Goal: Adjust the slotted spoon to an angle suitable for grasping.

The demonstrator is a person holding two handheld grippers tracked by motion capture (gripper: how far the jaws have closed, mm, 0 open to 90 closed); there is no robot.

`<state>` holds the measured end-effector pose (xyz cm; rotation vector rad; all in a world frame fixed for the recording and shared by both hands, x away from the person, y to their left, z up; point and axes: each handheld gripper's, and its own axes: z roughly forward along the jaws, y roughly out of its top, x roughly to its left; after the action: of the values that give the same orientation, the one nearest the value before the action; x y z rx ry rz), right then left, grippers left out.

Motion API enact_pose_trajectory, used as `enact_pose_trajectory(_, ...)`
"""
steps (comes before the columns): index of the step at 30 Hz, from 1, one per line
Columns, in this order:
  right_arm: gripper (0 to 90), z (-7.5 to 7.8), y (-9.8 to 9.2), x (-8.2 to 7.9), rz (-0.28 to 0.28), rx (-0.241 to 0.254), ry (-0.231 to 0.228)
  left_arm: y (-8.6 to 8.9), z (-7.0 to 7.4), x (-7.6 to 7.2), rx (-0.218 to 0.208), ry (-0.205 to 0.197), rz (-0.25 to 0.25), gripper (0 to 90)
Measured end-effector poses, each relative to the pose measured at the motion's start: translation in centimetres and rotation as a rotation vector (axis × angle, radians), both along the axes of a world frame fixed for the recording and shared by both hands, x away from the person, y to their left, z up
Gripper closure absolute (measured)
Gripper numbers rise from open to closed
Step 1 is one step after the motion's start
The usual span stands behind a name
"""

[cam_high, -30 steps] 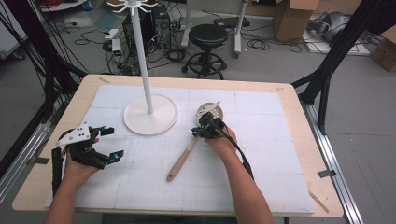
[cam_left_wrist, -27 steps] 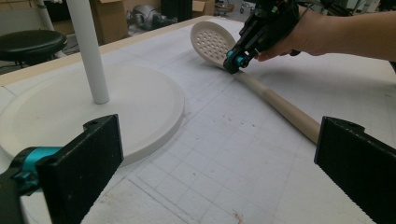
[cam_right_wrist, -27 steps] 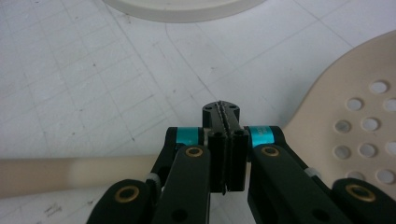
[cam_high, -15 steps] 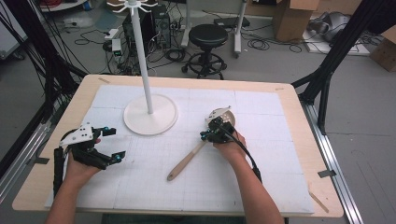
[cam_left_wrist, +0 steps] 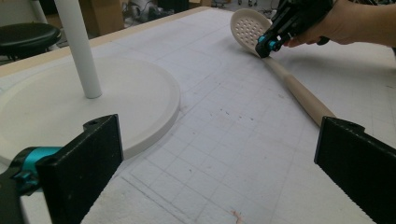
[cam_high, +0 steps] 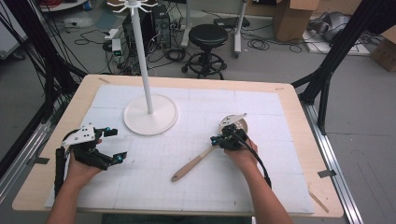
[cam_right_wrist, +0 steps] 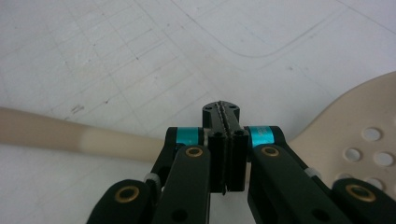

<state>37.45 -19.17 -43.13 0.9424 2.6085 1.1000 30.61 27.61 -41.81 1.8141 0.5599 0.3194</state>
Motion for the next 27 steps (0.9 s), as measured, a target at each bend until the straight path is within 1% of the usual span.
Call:
enact_pose_trajectory(6, 90.0, 0.0, -1.0, -0.6, -0.01, 0.026, -0.008, 0.0, 0.0, 0.0, -0.002, -0.002, -0.001, 1.7)
enact_pose_trajectory(11, 89.8, 0.1, -0.9, -0.6, -0.015, 0.017, -0.006, -0.1, 0.0, 0.0, -0.001, -0.001, -0.003, 1.7)
enact_pose_trajectory(13, 89.8, 0.4, -0.8, -0.9, 0.0, 0.034, -0.026, 0.0, 0.0, 0.0, -0.001, -0.001, 0.0, 1.7)
enact_pose_trajectory(14, 89.8, 0.6, -0.7, -1.0, 0.008, 0.042, -0.028, 0.0, 0.0, 0.0, -0.002, -0.002, 0.0, 1.7)
enact_pose_trajectory(15, 89.8, 0.9, -0.5, -1.3, 0.02, 0.054, -0.034, 0.0, 0.0, 0.1, -0.002, -0.003, 0.001, 1.7)
enact_pose_trajectory(19, 89.8, 2.0, 0.6, -2.7, 0.11, 0.083, -0.063, 0.0, 0.0, 0.1, 0.0, -0.003, 0.001, 1.7)
enact_pose_trajectory(20, 89.8, 2.2, 1.0, -3.2, 0.14, 0.089, -0.069, 0.0, 0.0, 0.1, -0.001, -0.004, 0.001, 1.7)
enact_pose_trajectory(22, 89.8, 2.4, 1.5, -3.9, 0.175, 0.101, -0.071, 0.0, 0.0, 0.1, -0.001, -0.005, 0.0, 1.7)
enact_pose_trajectory(23, 89.8, 2.4, 1.5, -3.9, 0.175, 0.101, -0.071, 0.0, 0.0, 0.1, -0.001, -0.005, 0.0, 1.7)
enact_pose_trajectory(24, 89.8, 2.3, 2.1, -4.8, 0.213, 0.1, -0.069, 0.1, 0.0, 0.0, -0.006, -0.006, 0.004, 1.7)
enact_pose_trajectory(25, 89.8, 2.2, 2.3, -5.0, 0.219, 0.102, -0.063, 0.1, 0.0, 0.0, -0.006, -0.005, 0.005, 1.7)
enact_pose_trajectory(27, 89.8, 2.0, 2.9, -5.5, 0.25, 0.093, -0.055, 0.1, 0.0, 0.0, -0.006, -0.005, 0.005, 1.7)
